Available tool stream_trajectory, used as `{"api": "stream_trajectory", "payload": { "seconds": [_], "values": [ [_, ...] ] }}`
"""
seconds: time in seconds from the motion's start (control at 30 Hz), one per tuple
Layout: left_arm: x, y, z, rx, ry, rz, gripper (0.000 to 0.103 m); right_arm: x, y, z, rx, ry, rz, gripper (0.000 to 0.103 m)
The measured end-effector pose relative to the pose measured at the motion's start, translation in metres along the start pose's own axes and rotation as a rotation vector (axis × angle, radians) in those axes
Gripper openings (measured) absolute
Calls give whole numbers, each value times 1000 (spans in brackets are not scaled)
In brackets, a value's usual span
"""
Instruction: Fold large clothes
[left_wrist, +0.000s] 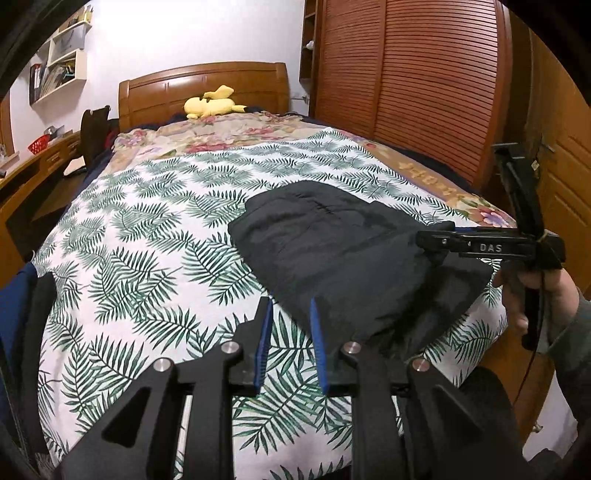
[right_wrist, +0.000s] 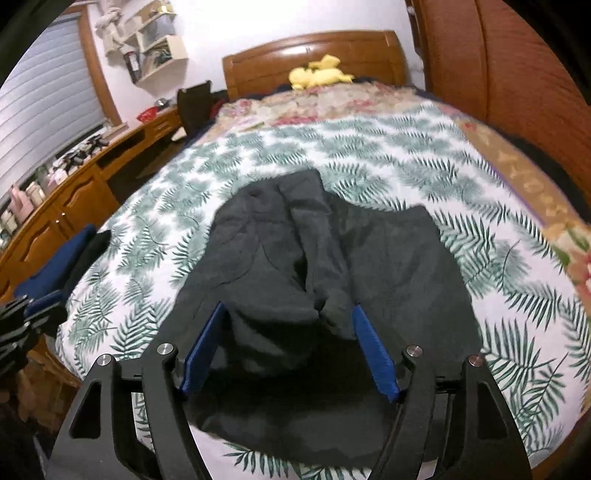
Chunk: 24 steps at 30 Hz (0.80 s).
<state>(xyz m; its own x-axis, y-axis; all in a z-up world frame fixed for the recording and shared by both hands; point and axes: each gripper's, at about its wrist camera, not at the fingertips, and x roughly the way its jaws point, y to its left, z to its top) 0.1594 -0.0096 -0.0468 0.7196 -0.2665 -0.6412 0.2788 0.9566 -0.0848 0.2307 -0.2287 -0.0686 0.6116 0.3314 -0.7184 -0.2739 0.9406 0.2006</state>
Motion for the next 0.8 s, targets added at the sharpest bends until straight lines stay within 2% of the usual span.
{"api": "stream_trajectory", "payload": {
  "seconds": [0.17, 0.3, 0.37, 0.43, 0.6, 0.77, 0.8],
  "values": [
    [3, 6, -5, -3, 14, -1, 18, 19, -4, -4, 63, 47, 41, 74],
    [3, 12, -9, -13, 19, 3, 18, 26, 3, -4, 57, 49, 52, 73],
    [3, 14, -11, -18, 23, 3, 18, 26, 10, -1, 31, 39, 74, 54],
    [3, 16, -13, -24, 24, 7, 18, 24, 22, 3, -32, 22, 105, 9],
    [2, 14, -15, -28, 30, 9, 18, -15, 47, 24, -144, -119, 147, 7],
    [2, 3, -13, -15, 25, -1, 18, -66, 53, 33, -226, -247, 93, 6],
    [1, -1, -12, -9, 23, -4, 18, -66, 53, 33, -226, -247, 93, 6]
  ]
}}
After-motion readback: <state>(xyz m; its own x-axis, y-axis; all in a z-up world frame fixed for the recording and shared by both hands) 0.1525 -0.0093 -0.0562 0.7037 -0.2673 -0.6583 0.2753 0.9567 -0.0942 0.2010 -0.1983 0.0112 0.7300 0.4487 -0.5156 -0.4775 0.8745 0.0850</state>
